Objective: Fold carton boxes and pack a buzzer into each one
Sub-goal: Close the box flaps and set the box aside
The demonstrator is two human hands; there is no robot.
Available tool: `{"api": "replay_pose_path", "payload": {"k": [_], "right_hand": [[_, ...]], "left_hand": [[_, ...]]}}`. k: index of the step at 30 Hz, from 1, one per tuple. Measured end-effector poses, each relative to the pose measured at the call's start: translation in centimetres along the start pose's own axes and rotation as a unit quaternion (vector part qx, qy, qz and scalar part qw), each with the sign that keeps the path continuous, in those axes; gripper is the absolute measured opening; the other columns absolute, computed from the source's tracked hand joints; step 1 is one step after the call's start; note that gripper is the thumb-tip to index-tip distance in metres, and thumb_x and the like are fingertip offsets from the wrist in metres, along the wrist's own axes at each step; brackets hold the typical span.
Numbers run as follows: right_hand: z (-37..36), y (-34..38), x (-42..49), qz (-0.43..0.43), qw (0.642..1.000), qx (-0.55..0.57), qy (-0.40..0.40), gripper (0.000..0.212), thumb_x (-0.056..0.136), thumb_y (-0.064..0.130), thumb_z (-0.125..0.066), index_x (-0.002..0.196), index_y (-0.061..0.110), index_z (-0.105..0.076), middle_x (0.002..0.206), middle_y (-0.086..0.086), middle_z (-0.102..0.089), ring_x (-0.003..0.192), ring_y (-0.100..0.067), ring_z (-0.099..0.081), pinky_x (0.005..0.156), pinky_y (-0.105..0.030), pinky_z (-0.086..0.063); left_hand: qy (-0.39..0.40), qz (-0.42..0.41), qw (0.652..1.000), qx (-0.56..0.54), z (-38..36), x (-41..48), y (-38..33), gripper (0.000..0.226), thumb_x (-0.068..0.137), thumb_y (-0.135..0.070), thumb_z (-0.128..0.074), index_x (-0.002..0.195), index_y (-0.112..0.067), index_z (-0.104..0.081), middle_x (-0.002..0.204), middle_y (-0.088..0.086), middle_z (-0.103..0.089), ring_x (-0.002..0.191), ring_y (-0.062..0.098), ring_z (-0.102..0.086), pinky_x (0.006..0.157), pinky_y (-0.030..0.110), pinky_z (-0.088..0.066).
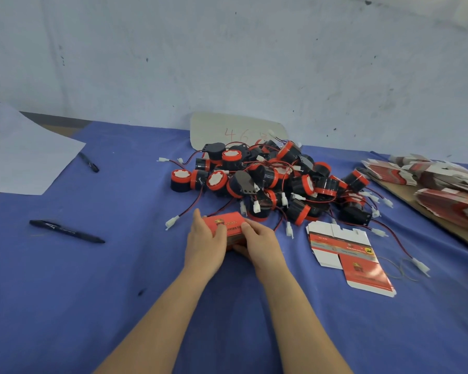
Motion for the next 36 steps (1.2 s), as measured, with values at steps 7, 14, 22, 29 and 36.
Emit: {"api": "replay_pose_path", "payload": {"k": [7,14,22,29,36], "right_hand": [[1.0,4.5,-3.1,0.089,0.986,0.142,0.027,0.022,0.1,0.028,-0.047,0.117,0.035,-0.06,0.11,0.005,-0.07,0.104,-0.012,-0.065,0.081,-0.025,-0.055],[18.9,12.3,-11.1,0.206,0.92,0.279,-0.181,0.033,0.099,0.016,-0.042,0.13,0.009,-0.05,0.094,-0.007,-0.063,0.075,-0.019,-0.061,0.062,-0.029,-0.051],[40.7,11.6,-32.6,0.205,0.763,0.107,-0.603,0.035,0.098,0.021,-0.046,0.132,0.014,-0.049,0.116,-0.002,-0.062,0.093,-0.009,-0.062,0.071,-0.02,-0.05],[41.9,11.7,-38.4,0.148,0.639,-0.209,-0.725,0.047,0.096,0.008,-0.044,0.142,0.013,-0.039,0.152,-0.005,-0.033,0.146,-0.022,-0.013,0.117,-0.023,-0.006],[33.9,11.4,-26.7,0.295,0.8,-0.084,-0.516,0.029,0.096,0.004,-0.044,0.096,0.027,-0.061,0.083,0.012,-0.067,0.085,-0.007,-0.065,0.081,-0.024,-0.051]], "left_hand": [[-0.01,-0.069,0.974,-0.216,0.2,-2.6,-5.8,0.052,0.103,-0.025,-0.037,0.15,-0.03,-0.016,0.151,-0.004,-0.03,0.132,0.013,-0.04,0.107,0.033,-0.041],[0.107,-0.239,0.933,-0.247,-10.0,-10.7,-21.8,0.045,0.095,-0.012,-0.056,0.136,-0.012,-0.038,0.144,0.018,-0.038,0.133,0.029,-0.042,0.109,0.046,-0.037],[0.477,-0.269,0.821,-0.161,-29.4,-32.7,-31.8,0.053,0.1,-0.027,-0.045,0.149,-0.017,-0.027,0.147,0.008,-0.041,0.134,0.022,-0.04,0.112,0.037,-0.032],[0.583,-0.172,0.784,-0.124,-33.0,-38.9,-29.2,0.058,0.101,-0.044,-0.036,0.151,-0.016,-0.026,0.155,0.0,-0.029,0.14,0.015,-0.029,0.107,0.027,-0.024],[0.279,-0.155,0.904,-0.285,-25.9,-22.6,-25.5,0.019,0.099,-0.019,-0.045,0.115,-0.015,-0.054,0.104,-0.007,-0.059,0.09,0.003,-0.053,0.073,0.004,-0.039]]}}
Point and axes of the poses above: each hand's wrist, its own x-axis towards the middle knuckle, its own z-axis out of the back of the hand, y = z × x, the point moved 7 cm from there along x, towards the middle knuckle
